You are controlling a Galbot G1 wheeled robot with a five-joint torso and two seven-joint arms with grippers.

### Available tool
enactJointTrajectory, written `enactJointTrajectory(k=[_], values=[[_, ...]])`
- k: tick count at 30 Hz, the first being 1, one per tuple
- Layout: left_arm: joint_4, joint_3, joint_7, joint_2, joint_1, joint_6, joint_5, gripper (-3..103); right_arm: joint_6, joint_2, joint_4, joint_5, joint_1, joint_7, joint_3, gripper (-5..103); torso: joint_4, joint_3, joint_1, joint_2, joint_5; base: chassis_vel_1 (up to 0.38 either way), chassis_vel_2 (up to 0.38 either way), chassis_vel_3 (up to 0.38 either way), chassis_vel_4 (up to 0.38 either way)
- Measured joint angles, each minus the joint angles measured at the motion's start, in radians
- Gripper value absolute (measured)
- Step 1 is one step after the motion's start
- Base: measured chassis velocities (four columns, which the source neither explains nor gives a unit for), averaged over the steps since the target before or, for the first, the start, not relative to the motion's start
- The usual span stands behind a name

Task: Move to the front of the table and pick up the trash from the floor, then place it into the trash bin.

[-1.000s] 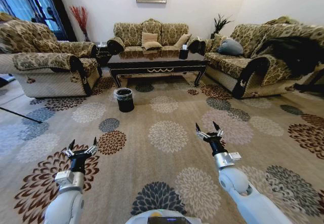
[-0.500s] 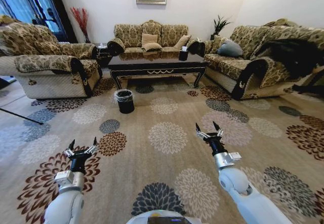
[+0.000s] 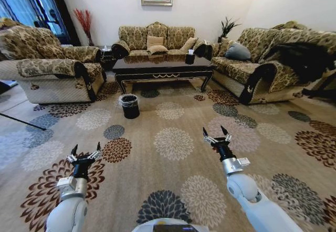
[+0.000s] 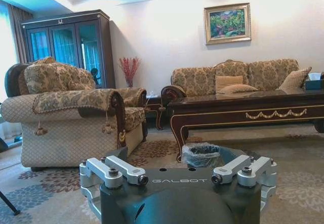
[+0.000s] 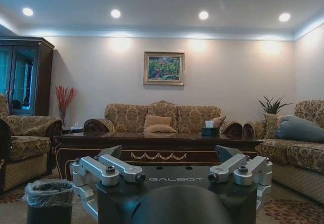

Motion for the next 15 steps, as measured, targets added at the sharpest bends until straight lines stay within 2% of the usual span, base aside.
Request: enactJointTrajectory(k=[15], values=[[0.0, 0.0, 0.0, 0.0, 0.0, 0.0, 0.0, 100, 0.0, 0.0, 0.0, 0.0, 0.0, 0.0, 0.0, 100, 0.0, 0.04, 0.021, 0.061, 0.0, 0.0, 0.0, 0.0, 0.0]])
